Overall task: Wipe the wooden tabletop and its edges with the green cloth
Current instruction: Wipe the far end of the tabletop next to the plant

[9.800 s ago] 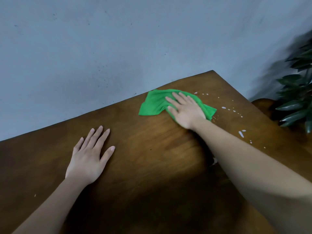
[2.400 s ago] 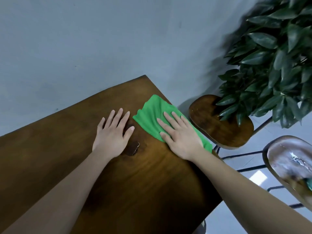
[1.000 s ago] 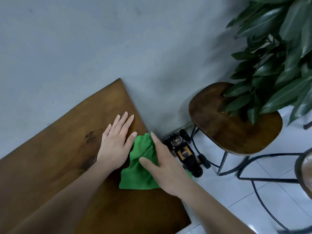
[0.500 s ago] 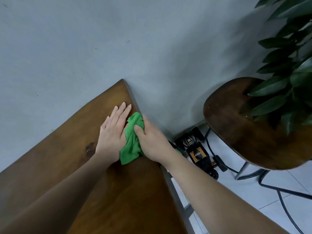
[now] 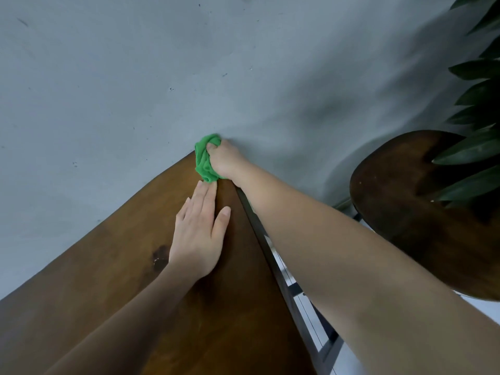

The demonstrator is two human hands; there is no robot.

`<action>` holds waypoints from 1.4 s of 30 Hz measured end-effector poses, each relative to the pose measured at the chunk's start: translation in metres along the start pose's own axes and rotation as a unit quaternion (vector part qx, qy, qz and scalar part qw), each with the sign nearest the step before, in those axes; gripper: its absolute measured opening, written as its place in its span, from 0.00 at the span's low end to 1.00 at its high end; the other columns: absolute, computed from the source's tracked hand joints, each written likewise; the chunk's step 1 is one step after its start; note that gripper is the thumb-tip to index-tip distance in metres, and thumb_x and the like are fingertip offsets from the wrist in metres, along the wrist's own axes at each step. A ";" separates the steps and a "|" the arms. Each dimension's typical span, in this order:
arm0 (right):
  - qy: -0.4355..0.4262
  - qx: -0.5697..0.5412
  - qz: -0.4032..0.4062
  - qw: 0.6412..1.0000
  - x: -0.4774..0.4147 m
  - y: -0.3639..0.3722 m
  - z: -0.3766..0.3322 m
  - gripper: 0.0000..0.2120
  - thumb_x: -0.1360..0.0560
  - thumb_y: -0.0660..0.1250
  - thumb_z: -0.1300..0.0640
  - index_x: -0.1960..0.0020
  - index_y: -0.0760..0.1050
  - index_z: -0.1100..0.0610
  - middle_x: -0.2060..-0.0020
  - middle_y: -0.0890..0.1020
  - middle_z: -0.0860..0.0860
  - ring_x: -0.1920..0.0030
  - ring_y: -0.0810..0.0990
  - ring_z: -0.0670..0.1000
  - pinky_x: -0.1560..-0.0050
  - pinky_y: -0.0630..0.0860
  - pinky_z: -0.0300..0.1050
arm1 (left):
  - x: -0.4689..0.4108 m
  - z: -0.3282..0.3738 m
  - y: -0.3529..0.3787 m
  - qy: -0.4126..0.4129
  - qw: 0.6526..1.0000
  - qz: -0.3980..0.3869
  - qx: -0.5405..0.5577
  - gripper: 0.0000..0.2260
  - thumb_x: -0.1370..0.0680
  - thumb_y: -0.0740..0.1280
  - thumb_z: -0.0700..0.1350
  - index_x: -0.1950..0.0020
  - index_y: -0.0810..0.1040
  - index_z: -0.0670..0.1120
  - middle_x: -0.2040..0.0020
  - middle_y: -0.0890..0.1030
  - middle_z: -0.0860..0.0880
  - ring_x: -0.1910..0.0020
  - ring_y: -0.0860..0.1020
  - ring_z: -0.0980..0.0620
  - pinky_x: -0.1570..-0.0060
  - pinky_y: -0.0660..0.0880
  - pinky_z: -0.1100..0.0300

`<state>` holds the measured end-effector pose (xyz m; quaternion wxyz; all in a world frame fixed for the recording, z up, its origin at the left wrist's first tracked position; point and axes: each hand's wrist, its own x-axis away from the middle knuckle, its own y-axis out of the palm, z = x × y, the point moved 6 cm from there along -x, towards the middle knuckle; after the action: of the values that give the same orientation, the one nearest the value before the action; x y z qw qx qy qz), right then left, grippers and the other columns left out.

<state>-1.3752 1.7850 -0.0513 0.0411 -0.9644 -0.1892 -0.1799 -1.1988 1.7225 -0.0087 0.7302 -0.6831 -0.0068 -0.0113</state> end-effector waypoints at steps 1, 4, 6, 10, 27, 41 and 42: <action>0.005 -0.001 0.001 1.000 -0.003 0.000 -0.003 0.23 0.08 0.56 0.47 0.23 0.72 0.62 0.27 0.79 0.61 0.27 0.79 0.61 0.31 0.73 0.49 | 0.000 0.000 0.000 0.001 1.000 0.000 0.001 0.35 0.13 0.39 0.68 0.08 0.49 0.55 0.09 0.51 0.55 0.11 0.45 0.60 0.11 0.49 0.48; 0.004 -0.009 0.005 1.000 0.010 -0.002 0.000 0.25 0.08 0.56 0.46 0.20 0.69 0.62 0.24 0.77 0.61 0.25 0.77 0.61 0.32 0.71 0.48 | 0.001 -0.001 -0.001 0.004 1.000 0.002 0.005 0.35 0.13 0.39 0.69 0.08 0.49 0.55 0.09 0.51 0.55 0.11 0.45 0.61 0.12 0.46 0.51; -0.017 -0.017 -0.001 1.000 0.036 -0.005 0.010 0.25 0.08 0.56 0.46 0.16 0.66 0.58 0.22 0.76 0.60 0.23 0.75 0.61 0.25 0.70 0.48 | 0.001 -0.001 0.000 0.001 1.000 0.004 0.008 0.34 0.12 0.41 0.67 0.09 0.51 0.54 0.09 0.53 0.53 0.10 0.47 0.58 0.11 0.48 0.50; -0.068 -0.055 -0.009 0.996 0.117 -0.010 0.049 0.24 0.08 0.56 0.47 0.13 0.63 0.46 0.21 0.77 0.49 0.24 0.76 0.50 0.20 0.68 0.45 | 0.000 0.002 -0.001 0.017 1.000 0.004 0.015 0.33 0.12 0.44 0.64 0.10 0.57 0.52 0.09 0.56 0.53 0.10 0.50 0.56 0.11 0.51 0.45; -0.049 -0.106 -0.015 0.993 0.061 -0.005 0.036 0.21 0.08 0.58 0.50 0.17 0.72 0.51 0.26 0.81 0.53 0.26 0.80 0.55 0.22 0.71 0.51 | 0.000 0.004 -0.003 0.005 1.000 0.008 0.004 0.38 0.14 0.39 0.70 0.13 0.64 0.50 0.11 0.62 0.50 0.11 0.54 0.52 0.11 0.51 0.44; -0.045 -0.121 -0.009 0.992 0.091 -0.008 0.049 0.26 0.09 0.59 0.43 0.13 0.64 0.45 0.24 0.80 0.51 0.27 0.80 0.53 0.25 0.72 0.46 | 0.005 0.009 -0.006 0.007 1.000 0.004 0.001 0.38 0.14 0.44 0.70 0.10 0.59 0.49 0.10 0.60 0.49 0.11 0.55 0.50 0.12 0.53 0.42; -0.055 -0.128 -0.010 0.990 0.105 -0.008 0.055 0.26 0.09 0.59 0.44 0.12 0.63 0.44 0.24 0.80 0.49 0.29 0.80 0.49 0.28 0.73 0.42 | 0.009 0.009 -0.008 0.013 1.000 0.006 0.004 0.37 0.14 0.45 0.70 0.11 0.61 0.49 0.10 0.61 0.49 0.11 0.56 0.49 0.12 0.54 0.41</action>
<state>-1.2691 1.8370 -0.0644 -0.0951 -0.9682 -0.1761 -0.1502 -1.1896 1.7313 -0.0003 0.7333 -0.6797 0.0069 -0.0157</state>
